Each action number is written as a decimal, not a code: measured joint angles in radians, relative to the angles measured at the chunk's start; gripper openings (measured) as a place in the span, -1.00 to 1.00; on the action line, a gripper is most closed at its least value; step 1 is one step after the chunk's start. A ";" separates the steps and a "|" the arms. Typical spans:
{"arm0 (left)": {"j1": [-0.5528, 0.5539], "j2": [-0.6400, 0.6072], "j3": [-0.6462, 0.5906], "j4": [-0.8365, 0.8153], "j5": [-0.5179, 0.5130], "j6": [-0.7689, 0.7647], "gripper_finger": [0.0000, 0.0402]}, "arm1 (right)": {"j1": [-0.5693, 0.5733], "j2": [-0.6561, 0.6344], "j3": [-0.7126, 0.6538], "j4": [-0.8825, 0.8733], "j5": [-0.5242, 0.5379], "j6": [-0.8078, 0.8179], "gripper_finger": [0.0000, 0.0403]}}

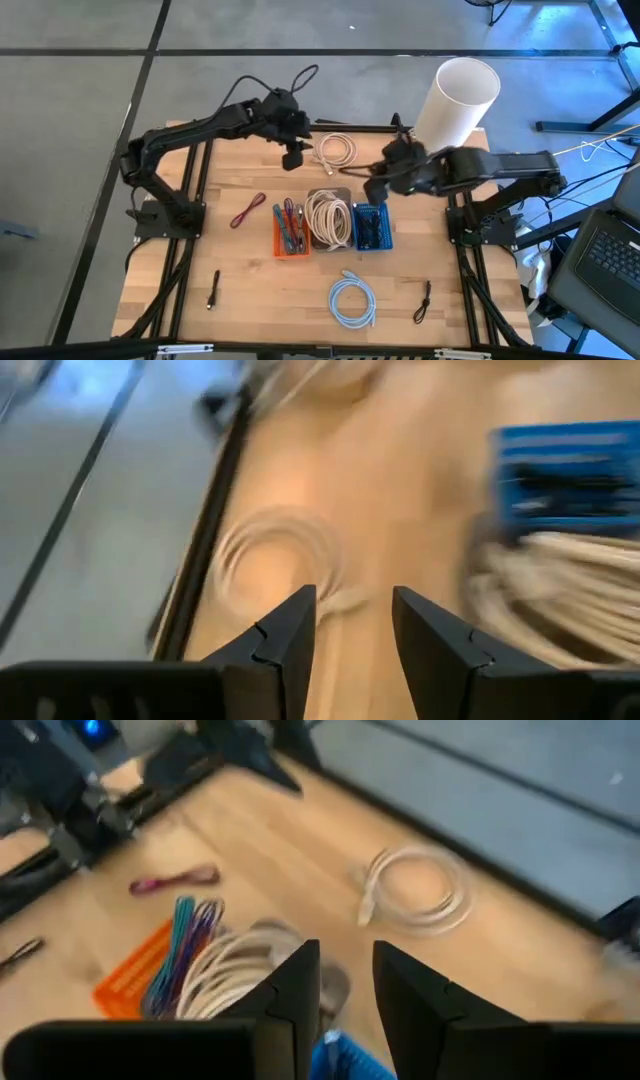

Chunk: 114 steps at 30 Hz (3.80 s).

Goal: Pick & Place USB Port
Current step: Put the light brown HDMI cable into the black bin

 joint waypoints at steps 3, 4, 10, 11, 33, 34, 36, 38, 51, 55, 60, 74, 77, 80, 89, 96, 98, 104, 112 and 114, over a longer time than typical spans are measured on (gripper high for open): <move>0.025 0.067 0.000 0.004 -0.075 -0.220 -0.37 | 0.000 -0.002 0.083 -0.032 0.049 -0.034 -0.51; 0.036 0.095 0.000 0.001 -0.059 -0.288 -0.37 | 0.000 -0.002 0.104 -0.036 0.059 -0.049 -0.51; 0.044 0.277 0.044 0.018 -0.028 -0.515 -0.37 | 0.000 -0.002 0.187 -0.034 0.067 -0.130 -0.51; 0.044 0.310 0.064 0.018 -0.040 -0.559 -0.37 | 0.000 -0.002 0.190 -0.035 0.067 -0.136 -0.51; 0.099 0.602 0.215 0.003 -0.091 -0.842 0.17 | 0.031 -0.002 0.188 -0.119 0.055 -0.175 -0.51; 0.102 0.608 0.215 0.004 -0.089 -0.846 0.17 | 0.031 -0.002 0.188 -0.119 0.055 -0.184 -0.51; 0.104 0.624 0.215 0.020 -0.080 -0.852 0.17 | 0.031 -0.002 0.188 -0.119 0.055 -0.191 -0.51; 0.103 0.639 0.215 0.043 -0.071 -0.860 0.17 | 0.031 -0.002 0.188 -0.122 0.055 -0.192 -0.51; 0.097 0.640 0.215 0.024 -0.111 -0.770 -0.65 | 0.031 -0.001 0.187 -0.141 0.055 -0.192 -0.51; 0.101 0.597 0.213 0.026 -0.080 -0.724 -0.89 | 0.031 -0.001 0.187 -0.144 0.055 -0.192 -0.51; 0.103 0.464 0.214 0.053 -0.074 -0.691 -0.89 | 0.031 -0.001 0.187 -0.148 0.058 -0.192 -0.51; 0.033 -0.010 0.215 0.074 0.017 -0.578 -0.89 | 0.031 -0.001 0.187 -0.148 0.059 -0.233 -0.51; -0.012 -0.063 0.249 0.047 0.096 -0.441 -0.89 | 0.030 -0.001 0.187 -0.162 0.074 -0.252 -0.51; -0.084 -0.069 0.360 -0.074 0.078 -0.310 -0.89 | 0.028 -0.004 0.187 -0.170 0.102 -0.248 -0.51; -0.260 0.120 0.728 -0.501 -0.048 -0.228 -0.89 | 0.019 -0.046 0.187 -0.169 0.113 -0.217 -0.51; -0.333 0.338 0.886 -0.853 -0.093 -0.212 -0.89 | 0.019 -0.073 0.187 -0.169 0.112 -0.214 -0.51; -0.347 0.389 0.918 -0.946 -0.119 -0.213 -0.89 | 0.019 -0.075 0.187 -0.169 0.112 -0.214 -0.51; -0.385 0.460 0.959 -0.960 -0.100 -0.220 -0.89 | 0.019 -0.076 0.187 -0.169 0.112 -0.227 -0.51; -0.391 0.465 0.959 -0.926 -0.077 -0.289 -0.89 | 0.019 -0.076 0.187 -0.168 0.111 -0.248 -0.51; -0.390 0.465 0.959 -0.899 -0.076 -0.288 -0.89 | 0.019 -0.076 0.187 -0.153 0.099 -0.244 -0.51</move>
